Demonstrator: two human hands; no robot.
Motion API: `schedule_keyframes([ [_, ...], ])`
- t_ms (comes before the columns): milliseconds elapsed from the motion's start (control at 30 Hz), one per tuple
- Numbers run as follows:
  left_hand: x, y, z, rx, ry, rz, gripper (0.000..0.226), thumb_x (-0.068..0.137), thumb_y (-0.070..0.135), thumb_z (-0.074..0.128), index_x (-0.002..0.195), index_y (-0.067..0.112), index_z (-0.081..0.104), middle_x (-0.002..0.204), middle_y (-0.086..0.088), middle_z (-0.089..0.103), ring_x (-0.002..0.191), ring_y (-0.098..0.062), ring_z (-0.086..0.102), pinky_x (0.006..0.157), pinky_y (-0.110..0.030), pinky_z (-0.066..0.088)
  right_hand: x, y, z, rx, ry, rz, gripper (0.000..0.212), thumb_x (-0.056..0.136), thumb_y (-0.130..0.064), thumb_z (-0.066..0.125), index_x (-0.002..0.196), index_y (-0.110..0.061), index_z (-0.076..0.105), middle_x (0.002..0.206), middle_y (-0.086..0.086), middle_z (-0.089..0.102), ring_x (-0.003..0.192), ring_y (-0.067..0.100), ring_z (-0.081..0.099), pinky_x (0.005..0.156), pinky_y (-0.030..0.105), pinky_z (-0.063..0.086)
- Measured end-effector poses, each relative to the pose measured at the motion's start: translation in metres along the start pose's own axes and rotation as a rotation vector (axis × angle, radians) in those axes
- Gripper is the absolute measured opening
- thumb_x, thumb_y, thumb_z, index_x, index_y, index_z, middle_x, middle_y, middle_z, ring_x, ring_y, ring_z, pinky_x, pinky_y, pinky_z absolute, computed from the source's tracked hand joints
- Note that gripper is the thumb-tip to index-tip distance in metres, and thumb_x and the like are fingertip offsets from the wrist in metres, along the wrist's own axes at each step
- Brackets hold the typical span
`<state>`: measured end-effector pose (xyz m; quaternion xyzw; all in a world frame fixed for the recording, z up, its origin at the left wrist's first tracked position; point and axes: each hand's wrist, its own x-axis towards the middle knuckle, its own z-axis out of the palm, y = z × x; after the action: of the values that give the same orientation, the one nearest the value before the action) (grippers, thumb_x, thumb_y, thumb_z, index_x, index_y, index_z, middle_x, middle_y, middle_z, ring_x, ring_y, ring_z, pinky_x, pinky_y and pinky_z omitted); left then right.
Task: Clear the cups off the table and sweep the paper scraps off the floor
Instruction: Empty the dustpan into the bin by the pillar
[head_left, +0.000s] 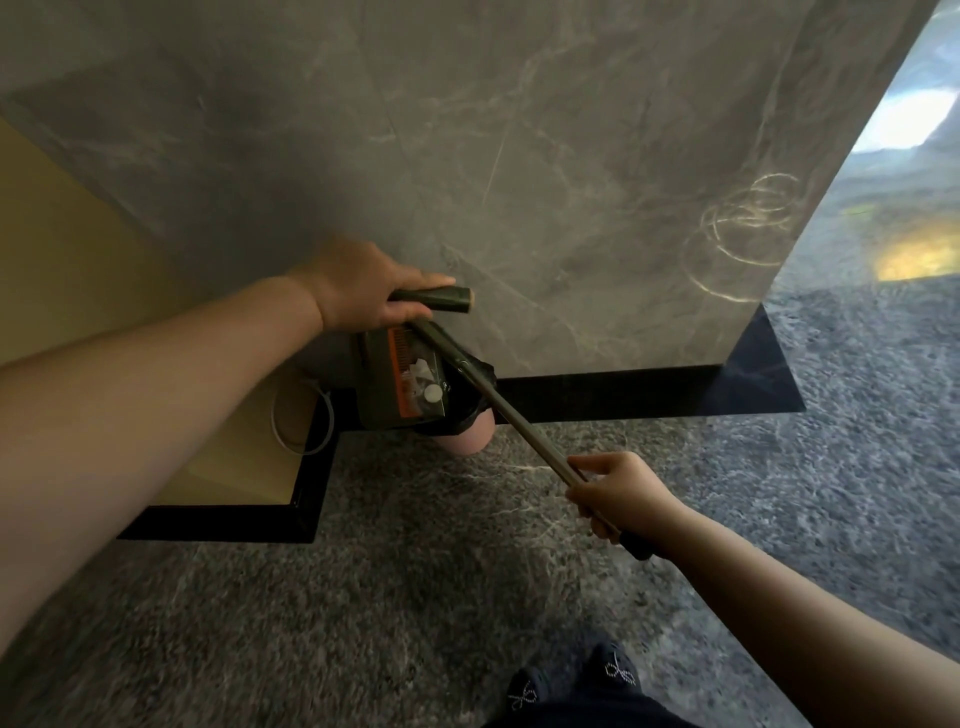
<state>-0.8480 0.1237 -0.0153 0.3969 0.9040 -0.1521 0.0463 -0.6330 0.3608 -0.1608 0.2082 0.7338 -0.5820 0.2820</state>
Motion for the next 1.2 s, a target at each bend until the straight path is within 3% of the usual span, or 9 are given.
schedule_keyframes([
  [100,0.007,-0.002,-0.014,-0.002,0.024,-0.005,0.052,0.091,0.056,0.046,0.141,0.047,0.034,0.097,-0.010,0.071,0.083,-0.027,0.064,0.069,-0.033,0.047,0.000,-0.002,-0.003,0.004,0.004,-0.004,0.053,0.089,-0.004,0.059,0.139,-0.018,0.048,0.068,0.011,0.061,0.046,0.017,0.052,0.042,0.025,0.044],
  [233,0.012,0.013,-0.001,0.145,-0.043,0.067,0.053,0.091,0.062,0.039,0.142,0.052,0.029,0.088,-0.005,0.068,0.078,-0.022,0.063,0.060,-0.029,0.040,0.000,0.000,-0.007,0.004,0.004,0.006,0.053,0.088,-0.004,0.059,0.138,-0.017,0.049,0.069,0.011,0.061,0.046,0.017,0.052,0.041,0.024,0.043],
  [367,0.015,0.004,-0.007,0.061,0.026,0.022,0.052,0.090,0.060,0.043,0.141,0.050,0.034,0.089,-0.007,0.069,0.080,-0.024,0.063,0.063,-0.030,0.044,0.003,0.002,-0.009,0.010,-0.003,0.019,0.051,0.090,-0.004,0.059,0.138,-0.017,0.049,0.070,0.011,0.060,0.046,0.016,0.051,0.040,0.023,0.042],
  [500,0.016,0.024,0.012,0.159,-0.072,0.099,0.052,0.093,0.059,0.039,0.144,0.051,0.028,0.095,-0.004,0.069,0.084,-0.023,0.064,0.060,-0.029,0.037,0.004,0.002,-0.007,0.017,-0.003,0.021,0.053,0.089,-0.003,0.059,0.139,-0.017,0.049,0.069,0.011,0.059,0.045,0.016,0.051,0.039,0.023,0.042],
  [733,0.021,0.000,-0.023,-0.026,0.044,0.067,0.053,0.090,0.055,0.047,0.141,0.044,0.039,0.095,-0.010,0.072,0.078,-0.028,0.065,0.068,-0.035,0.050,0.006,0.001,-0.005,0.016,0.023,0.010,0.055,0.088,-0.001,0.058,0.140,-0.016,0.047,0.067,0.011,0.061,0.042,0.015,0.051,0.040,0.023,0.042],
  [867,0.019,0.022,-0.002,0.193,-0.083,0.144,0.053,0.093,0.060,0.037,0.144,0.052,0.025,0.089,-0.003,0.068,0.077,-0.021,0.063,0.060,-0.029,0.043,0.008,0.004,-0.002,0.014,0.011,0.030,0.056,0.088,-0.004,0.059,0.141,-0.017,0.046,0.071,0.011,0.063,0.043,0.014,0.053,0.041,0.023,0.043],
  [1033,0.024,0.012,-0.009,0.175,-0.024,0.125,0.054,0.090,0.065,0.034,0.142,0.054,0.025,0.088,-0.004,0.069,0.077,-0.023,0.063,0.064,-0.032,0.049,0.007,0.004,0.000,0.026,-0.001,0.033,0.056,0.088,-0.003,0.058,0.141,-0.016,0.046,0.074,0.012,0.062,0.046,0.015,0.053,0.041,0.023,0.043],
  [1200,0.024,0.024,-0.003,0.233,-0.069,0.198,0.053,0.092,0.063,0.033,0.143,0.055,0.021,0.090,-0.002,0.069,0.080,-0.022,0.064,0.061,-0.031,0.044,0.006,0.003,-0.003,0.042,-0.009,0.035,0.053,0.089,-0.004,0.059,0.139,-0.017,0.048,0.073,0.011,0.061,0.046,0.015,0.052,0.041,0.023,0.043],
])
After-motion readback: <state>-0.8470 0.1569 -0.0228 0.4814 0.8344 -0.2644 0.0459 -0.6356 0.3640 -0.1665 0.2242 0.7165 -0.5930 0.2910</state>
